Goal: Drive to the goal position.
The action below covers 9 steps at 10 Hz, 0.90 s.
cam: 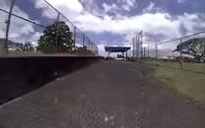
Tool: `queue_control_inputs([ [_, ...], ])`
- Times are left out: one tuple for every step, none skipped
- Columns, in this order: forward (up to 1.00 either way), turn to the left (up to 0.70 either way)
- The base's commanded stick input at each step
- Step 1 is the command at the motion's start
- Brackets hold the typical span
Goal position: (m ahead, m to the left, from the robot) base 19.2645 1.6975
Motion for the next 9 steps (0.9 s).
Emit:
queue_control_inputs([
  [0.70,-0.02],
  [0.70,-0.02],
  [0.70,-0.02],
  [0.70,-0.02],
  [0.70,-0.02],
  [0.70,-0.02],
  [0.70,-0.02],
  [0.70,-0.02],
  [0.70,-0.07],
])
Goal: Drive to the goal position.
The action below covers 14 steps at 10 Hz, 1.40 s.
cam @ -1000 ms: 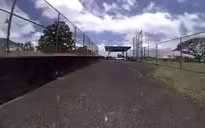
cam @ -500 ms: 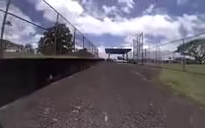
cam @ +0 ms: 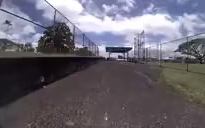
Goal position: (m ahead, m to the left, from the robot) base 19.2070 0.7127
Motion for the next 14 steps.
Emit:
queue_control_inputs([
  [0.70,-0.13],
  [0.70,-0.19],
  [0.70,-0.20],
  [0.70,-0.17],
  [0.70,0.00],
  [0.70,0.00],
  [0.70,0.00],
  [0.70,0.00],
  [0.70,0.00],
  [0.70,0.00],
  [0.70,0.00],
  [0.70,0.00],
  [0.70,0.00],
  [0.70,0.00],
])
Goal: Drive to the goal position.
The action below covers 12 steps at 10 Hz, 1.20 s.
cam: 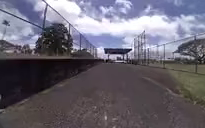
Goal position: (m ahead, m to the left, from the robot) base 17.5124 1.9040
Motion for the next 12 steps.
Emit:
queue_control_inputs([
  [0.70,0.00],
  [0.70,0.00],
  [0.70,0.00],
  [0.70,0.00],
  [0.70,0.00],
  [0.70,0.00],
  [0.70,0.00],
  [0.70,0.00],
  [0.70,0.00],
  [0.70,0.00],
  [0.70,0.00],
  [0.70,0.00],
])
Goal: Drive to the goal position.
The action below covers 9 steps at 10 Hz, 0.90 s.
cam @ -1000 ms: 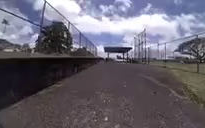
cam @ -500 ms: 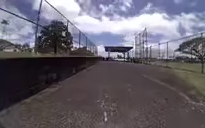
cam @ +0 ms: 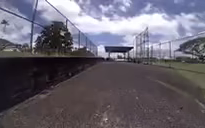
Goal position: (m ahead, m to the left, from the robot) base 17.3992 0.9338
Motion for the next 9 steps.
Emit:
queue_control_inputs([
  [0.70,0.00],
  [0.70,0.00],
  [0.70,0.00],
  [0.70,0.00],
  [0.70,0.00],
  [0.70,0.00],
  [0.70,0.00],
  [0.70,0.00],
  [0.70,0.00],
])
